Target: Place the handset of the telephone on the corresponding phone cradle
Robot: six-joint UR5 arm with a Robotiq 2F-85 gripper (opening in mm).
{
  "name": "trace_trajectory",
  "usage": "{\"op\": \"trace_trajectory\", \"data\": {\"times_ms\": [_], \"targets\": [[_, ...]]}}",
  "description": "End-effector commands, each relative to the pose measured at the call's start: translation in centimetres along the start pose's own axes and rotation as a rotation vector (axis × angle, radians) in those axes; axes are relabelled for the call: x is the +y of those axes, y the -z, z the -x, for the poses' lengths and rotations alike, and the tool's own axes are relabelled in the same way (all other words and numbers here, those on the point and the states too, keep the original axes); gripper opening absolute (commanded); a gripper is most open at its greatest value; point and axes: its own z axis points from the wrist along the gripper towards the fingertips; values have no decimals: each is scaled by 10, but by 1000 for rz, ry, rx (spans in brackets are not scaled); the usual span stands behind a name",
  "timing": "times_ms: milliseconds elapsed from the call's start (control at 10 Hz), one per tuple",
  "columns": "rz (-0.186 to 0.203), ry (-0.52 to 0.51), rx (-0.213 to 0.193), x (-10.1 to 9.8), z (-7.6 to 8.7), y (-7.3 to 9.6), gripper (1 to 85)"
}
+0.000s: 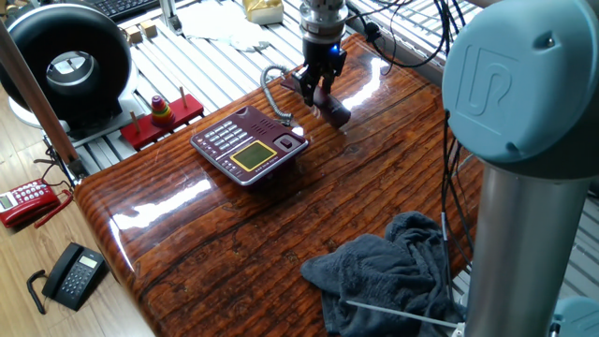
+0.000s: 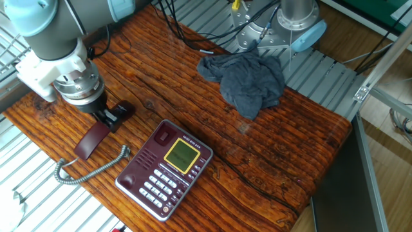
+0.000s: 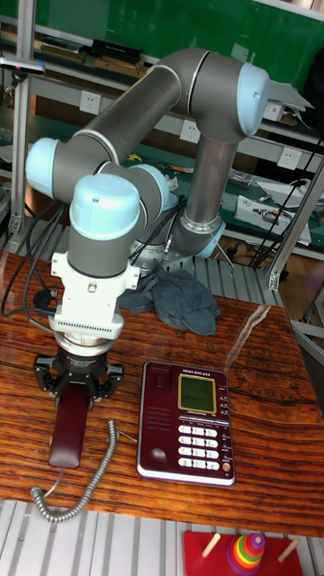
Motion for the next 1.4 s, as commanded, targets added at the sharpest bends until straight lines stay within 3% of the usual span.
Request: {"op": "trace_trajectory", "data": {"times_ms": [0, 600, 1300], "targets": [[14, -19, 14, 8, -2, 17, 430], [14, -43, 43, 25, -3, 34, 390], [-4, -81, 43, 52, -2, 43, 350]]}}
